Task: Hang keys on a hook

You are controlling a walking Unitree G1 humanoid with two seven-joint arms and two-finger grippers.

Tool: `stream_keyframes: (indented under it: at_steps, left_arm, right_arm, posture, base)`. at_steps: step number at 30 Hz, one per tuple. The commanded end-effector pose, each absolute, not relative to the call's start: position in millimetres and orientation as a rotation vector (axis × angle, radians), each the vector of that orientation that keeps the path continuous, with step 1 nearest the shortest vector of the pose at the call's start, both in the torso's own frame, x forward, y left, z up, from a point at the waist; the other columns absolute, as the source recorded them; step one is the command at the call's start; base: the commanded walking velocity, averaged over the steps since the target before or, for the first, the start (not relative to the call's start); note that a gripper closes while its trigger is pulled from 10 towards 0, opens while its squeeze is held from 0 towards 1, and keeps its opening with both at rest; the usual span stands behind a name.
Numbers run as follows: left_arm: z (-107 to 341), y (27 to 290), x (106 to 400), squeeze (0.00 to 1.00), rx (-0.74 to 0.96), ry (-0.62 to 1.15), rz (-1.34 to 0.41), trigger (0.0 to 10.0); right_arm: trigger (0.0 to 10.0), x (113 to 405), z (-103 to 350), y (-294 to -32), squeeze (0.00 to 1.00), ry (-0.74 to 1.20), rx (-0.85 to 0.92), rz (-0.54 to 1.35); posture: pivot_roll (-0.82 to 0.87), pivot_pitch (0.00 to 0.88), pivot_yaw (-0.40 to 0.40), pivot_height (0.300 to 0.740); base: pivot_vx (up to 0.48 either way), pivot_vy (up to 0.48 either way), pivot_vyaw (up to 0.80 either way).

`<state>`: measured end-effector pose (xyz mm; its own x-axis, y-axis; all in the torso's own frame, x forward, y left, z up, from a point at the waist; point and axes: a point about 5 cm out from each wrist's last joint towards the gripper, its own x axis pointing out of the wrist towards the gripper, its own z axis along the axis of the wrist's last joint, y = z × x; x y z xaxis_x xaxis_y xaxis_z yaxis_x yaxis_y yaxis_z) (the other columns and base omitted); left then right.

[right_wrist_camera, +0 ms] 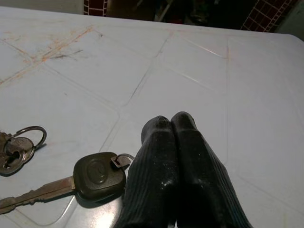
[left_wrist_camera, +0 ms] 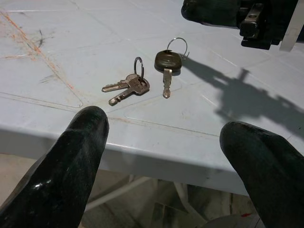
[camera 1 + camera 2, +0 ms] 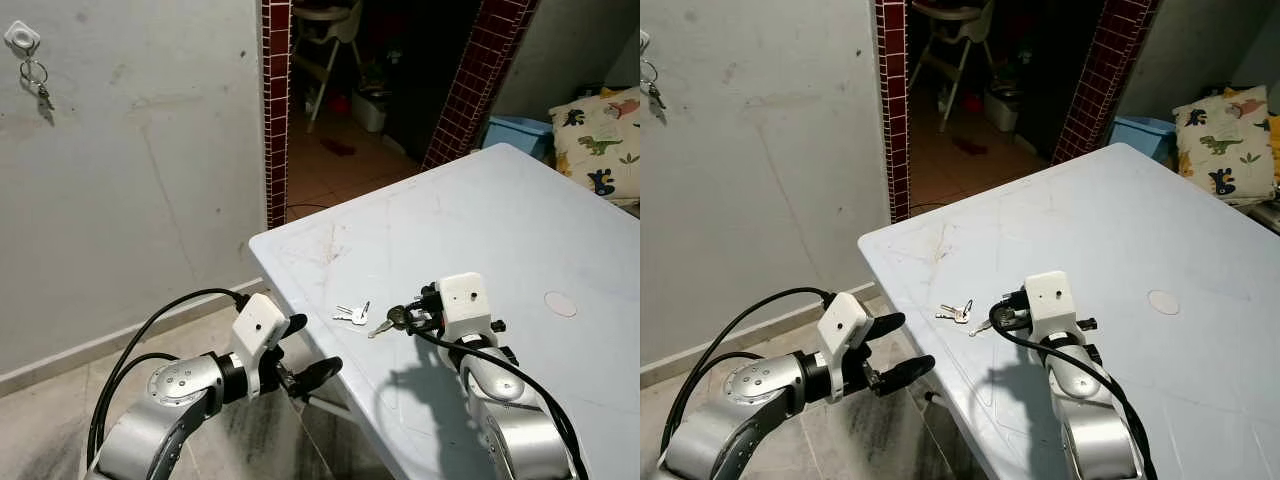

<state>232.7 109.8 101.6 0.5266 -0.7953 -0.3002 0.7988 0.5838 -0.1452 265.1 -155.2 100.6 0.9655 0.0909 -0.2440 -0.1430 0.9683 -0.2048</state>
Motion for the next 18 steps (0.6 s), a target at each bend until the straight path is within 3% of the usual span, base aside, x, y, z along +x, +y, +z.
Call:
stream_keyframes:
  at_steps: [1, 2, 3, 4, 6, 7, 18]
  left_arm:
    - [103.6, 107.7, 233.6, 0.00, 0.018, 0.340, -0.955, 10.0]
    - [103.5, 107.8, 233.6, 0.00, 0.018, 0.340, -0.955, 10.0]
    - [103.5, 107.8, 233.6, 0.00, 0.018, 0.340, -0.955, 10.0]
    - [103.5, 107.5, 233.5, 0.00, 0.019, 0.340, -0.956, 10.0]
    - [103.5, 107.4, 233.5, 0.00, 0.019, 0.340, -0.956, 10.0]
    - [103.3, 107.2, 233.4, 0.00, 0.018, 0.340, -0.956, 10.0]
    - [103.3, 105.7, 233.8, 0.00, 0.011, 0.336, -0.954, 10.0]
  right_arm:
    - [0.0, 264.6, 101.9, -158.5, 0.00, 0.226, -0.223, 0.113]
    - [3.0, 263.9, 102.2, -159.3, 0.00, 0.223, -0.229, 0.113]
    - [9.1, 263.4, 102.4, -159.9, 0.00, 0.221, -0.234, 0.112]
    - [10.0, 261.4, 102.6, -163.8, 0.00, 0.222, -0.241, 0.102]
    - [10.0, 260.0, 102.4, -165.7, 0.00, 0.223, -0.240, 0.099]
    - [10.0, 257.0, 101.9, -169.0, 1.00, 0.229, -0.239, 0.095]
    - [10.0, 237.8, 85.6, -166.2, 1.00, 0.318, -0.232, 0.138]
  posture:
    - [0.06, 0.000, -0.088, 0.740]
    - [0.06, 0.000, -0.088, 0.740]
    - [0.06, 0.000, -0.088, 0.740]
    - [0.06, 0.000, -0.090, 0.740]
    - [0.06, 0.000, -0.090, 0.740]
    - [0.05, 0.000, -0.092, 0.740]
    - [0.05, 0.000, -0.097, 0.740]
  base:
    - [0.000, 0.000, 0.00]
    - [0.000, 0.000, 0.00]
    - [0.000, 0.000, 0.00]
    - [0.000, 0.000, 0.00]
    - [0.000, 0.000, 0.00]
    - [0.000, 0.000, 0.00]
    - [0.000, 0.000, 0.00]
